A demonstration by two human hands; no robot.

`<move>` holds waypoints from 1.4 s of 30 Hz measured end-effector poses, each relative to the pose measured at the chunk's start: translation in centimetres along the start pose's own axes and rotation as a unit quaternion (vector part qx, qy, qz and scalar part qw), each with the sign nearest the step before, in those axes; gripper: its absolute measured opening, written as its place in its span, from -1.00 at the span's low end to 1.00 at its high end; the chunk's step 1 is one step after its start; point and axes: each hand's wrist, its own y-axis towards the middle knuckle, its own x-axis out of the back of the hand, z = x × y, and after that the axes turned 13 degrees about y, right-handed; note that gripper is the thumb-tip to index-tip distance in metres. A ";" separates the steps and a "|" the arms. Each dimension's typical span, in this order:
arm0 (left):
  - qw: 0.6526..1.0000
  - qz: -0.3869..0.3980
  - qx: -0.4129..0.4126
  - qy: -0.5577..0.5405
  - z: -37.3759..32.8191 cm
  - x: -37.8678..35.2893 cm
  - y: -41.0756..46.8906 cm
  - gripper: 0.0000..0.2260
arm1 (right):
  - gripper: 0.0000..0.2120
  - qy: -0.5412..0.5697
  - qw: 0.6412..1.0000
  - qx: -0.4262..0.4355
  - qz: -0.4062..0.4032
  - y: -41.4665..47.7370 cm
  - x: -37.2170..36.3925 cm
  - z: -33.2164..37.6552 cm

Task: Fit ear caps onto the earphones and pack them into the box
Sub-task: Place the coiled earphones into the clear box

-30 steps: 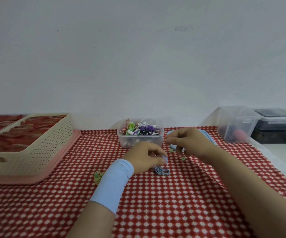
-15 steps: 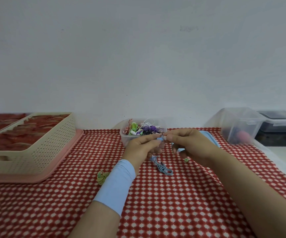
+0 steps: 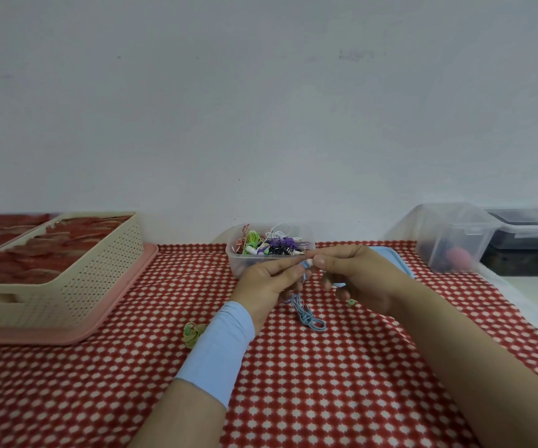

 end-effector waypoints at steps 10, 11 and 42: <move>0.998 0.027 -0.047 0.013 0.5 0.1 0.1 -0.61 | -0.84 0.005 0.998 -0.062 0.002 -0.1 -0.1 0.4; 0.998 0.030 -0.053 0.018 0.6 0.2 0.2 -0.58 | -0.86 0.008 0.998 -0.068 0.005 -0.1 -0.1 0.4; 0.998 -0.047 -0.007 0.032 0.4 -0.5 0.5 -0.88 | -0.91 -0.155 0.982 0.105 -0.038 -0.3 -0.3 0.5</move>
